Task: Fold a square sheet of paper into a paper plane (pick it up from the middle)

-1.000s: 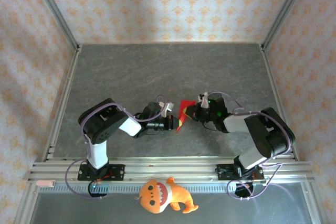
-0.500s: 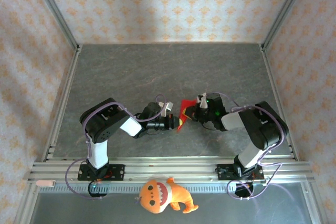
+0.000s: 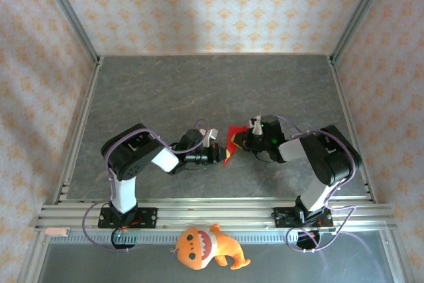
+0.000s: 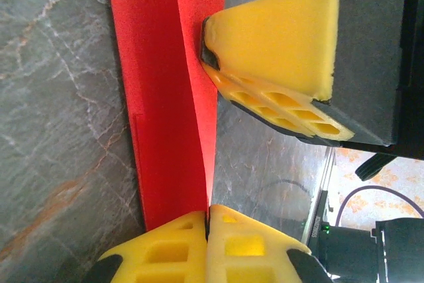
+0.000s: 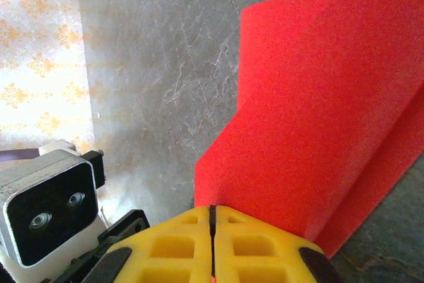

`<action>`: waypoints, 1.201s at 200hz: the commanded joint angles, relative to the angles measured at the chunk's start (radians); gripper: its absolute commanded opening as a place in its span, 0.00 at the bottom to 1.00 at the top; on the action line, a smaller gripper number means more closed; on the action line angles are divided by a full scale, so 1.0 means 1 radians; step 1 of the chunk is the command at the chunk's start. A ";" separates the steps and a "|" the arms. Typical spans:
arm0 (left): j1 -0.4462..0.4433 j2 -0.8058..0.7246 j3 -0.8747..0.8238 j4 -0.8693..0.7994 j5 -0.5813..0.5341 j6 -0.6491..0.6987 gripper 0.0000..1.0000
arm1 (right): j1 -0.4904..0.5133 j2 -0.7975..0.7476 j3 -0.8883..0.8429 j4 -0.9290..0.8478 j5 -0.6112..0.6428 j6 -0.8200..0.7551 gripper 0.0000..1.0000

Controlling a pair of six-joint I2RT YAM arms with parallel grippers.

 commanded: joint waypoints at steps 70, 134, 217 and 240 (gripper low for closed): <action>-0.003 0.084 -0.005 -0.200 -0.059 0.018 0.00 | -0.005 0.029 0.053 -0.096 0.044 -0.044 0.10; -0.002 0.084 -0.005 -0.209 -0.065 0.015 0.00 | -0.003 0.068 0.082 -0.167 0.069 -0.073 0.10; -0.006 -0.018 0.005 -0.326 -0.059 0.097 0.11 | 0.009 0.103 0.113 -0.375 0.203 -0.163 0.08; -0.010 -0.041 0.003 -0.355 -0.045 0.124 0.11 | 0.011 0.105 0.111 -0.373 0.206 -0.164 0.08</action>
